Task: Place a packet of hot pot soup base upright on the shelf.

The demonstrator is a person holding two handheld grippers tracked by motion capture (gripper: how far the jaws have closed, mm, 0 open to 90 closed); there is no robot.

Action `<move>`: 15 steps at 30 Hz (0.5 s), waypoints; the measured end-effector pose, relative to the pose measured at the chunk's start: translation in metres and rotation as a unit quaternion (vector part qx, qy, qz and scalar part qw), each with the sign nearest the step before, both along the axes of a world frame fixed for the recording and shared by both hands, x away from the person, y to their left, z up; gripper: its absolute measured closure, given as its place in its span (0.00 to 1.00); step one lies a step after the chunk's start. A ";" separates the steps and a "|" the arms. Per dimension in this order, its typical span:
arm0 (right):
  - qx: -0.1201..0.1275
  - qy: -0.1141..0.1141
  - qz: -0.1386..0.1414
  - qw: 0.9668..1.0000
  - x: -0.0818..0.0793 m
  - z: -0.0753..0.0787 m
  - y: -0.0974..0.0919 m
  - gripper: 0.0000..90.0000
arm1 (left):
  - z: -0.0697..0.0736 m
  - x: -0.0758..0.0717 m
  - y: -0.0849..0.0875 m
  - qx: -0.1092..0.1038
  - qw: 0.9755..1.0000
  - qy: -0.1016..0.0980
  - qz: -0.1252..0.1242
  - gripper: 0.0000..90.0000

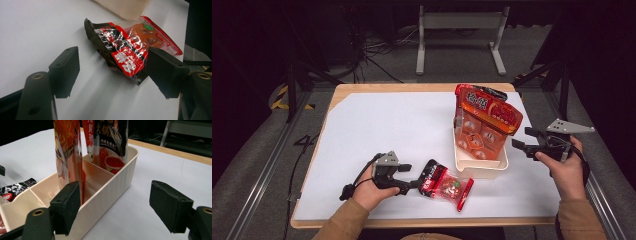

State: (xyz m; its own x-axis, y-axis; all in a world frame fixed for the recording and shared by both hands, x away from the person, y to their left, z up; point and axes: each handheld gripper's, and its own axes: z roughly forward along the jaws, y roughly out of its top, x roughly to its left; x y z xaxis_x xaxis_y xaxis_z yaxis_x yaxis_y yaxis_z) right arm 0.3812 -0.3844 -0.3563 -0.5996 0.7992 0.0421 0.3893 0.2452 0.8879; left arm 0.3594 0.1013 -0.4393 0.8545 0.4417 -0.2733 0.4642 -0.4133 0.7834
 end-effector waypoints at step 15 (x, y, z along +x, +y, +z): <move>0.003 0.001 0.001 1.000 0.001 -0.001 0.001 0.28 | -0.013 -0.002 -0.013 0.023 0.999 0.028 -0.030 0.33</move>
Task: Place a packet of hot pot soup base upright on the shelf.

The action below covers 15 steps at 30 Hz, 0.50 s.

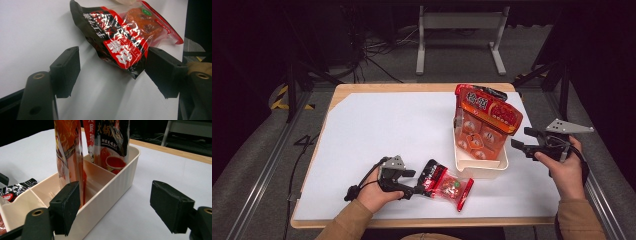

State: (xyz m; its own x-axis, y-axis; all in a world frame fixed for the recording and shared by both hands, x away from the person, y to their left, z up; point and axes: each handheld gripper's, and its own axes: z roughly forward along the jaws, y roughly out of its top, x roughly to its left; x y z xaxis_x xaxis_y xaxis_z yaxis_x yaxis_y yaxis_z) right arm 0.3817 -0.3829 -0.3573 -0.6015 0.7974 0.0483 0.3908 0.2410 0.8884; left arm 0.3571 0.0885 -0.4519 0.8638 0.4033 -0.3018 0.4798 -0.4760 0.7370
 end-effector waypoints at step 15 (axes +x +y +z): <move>-0.006 -0.002 -0.001 1.000 0.000 -0.001 0.001 0.27 | -0.005 0.000 -0.007 0.000 1.000 0.021 -0.018 0.40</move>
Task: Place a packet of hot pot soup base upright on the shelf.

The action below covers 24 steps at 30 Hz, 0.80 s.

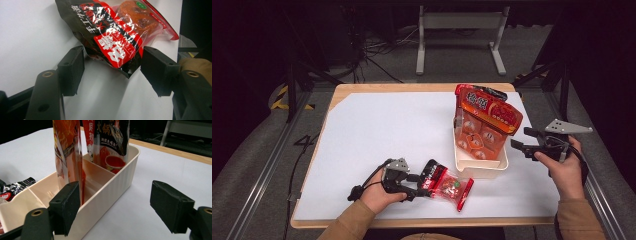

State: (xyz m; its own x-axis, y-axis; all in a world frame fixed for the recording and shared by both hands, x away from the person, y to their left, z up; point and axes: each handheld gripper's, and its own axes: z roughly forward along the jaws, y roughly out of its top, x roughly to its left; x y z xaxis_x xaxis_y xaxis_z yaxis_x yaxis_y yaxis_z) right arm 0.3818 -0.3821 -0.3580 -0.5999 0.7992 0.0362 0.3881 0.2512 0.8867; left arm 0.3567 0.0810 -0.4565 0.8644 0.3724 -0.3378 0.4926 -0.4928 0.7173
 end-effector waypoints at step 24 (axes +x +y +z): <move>-0.003 -0.002 0.007 1.000 -0.003 0.005 0.000 0.41 | 0.002 -0.003 -0.007 0.022 0.997 0.037 0.065 0.91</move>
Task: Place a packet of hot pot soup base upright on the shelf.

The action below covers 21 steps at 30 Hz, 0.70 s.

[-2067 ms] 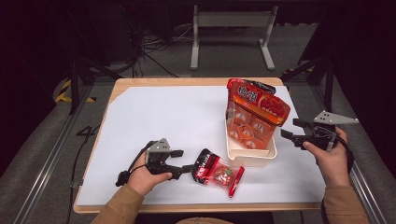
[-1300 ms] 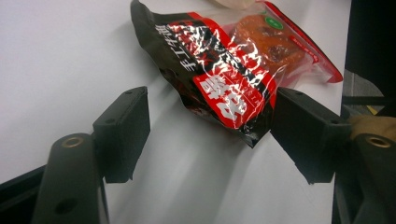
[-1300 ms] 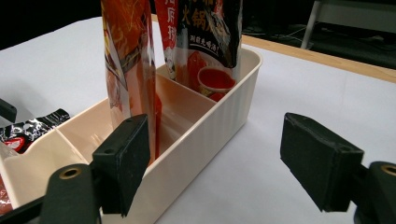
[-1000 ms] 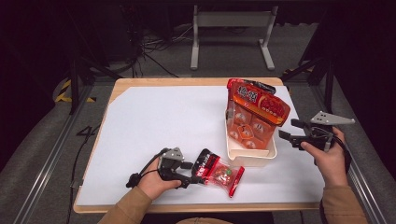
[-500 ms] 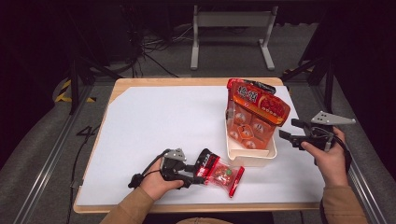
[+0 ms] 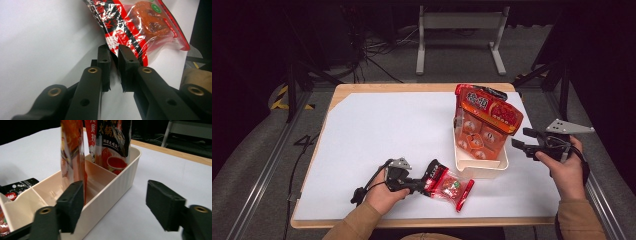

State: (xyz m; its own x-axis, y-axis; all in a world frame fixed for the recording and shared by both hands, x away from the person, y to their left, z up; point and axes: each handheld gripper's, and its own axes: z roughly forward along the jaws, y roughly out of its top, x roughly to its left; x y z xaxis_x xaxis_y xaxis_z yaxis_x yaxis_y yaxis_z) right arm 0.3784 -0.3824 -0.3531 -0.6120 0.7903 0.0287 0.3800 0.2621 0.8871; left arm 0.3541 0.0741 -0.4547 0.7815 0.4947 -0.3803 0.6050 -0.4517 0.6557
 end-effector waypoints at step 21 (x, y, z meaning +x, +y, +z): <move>-0.002 -0.006 0.012 1.000 -0.008 0.011 -0.002 0.58 | 0.046 -0.008 0.020 -0.055 0.997 -0.044 -0.013 1.00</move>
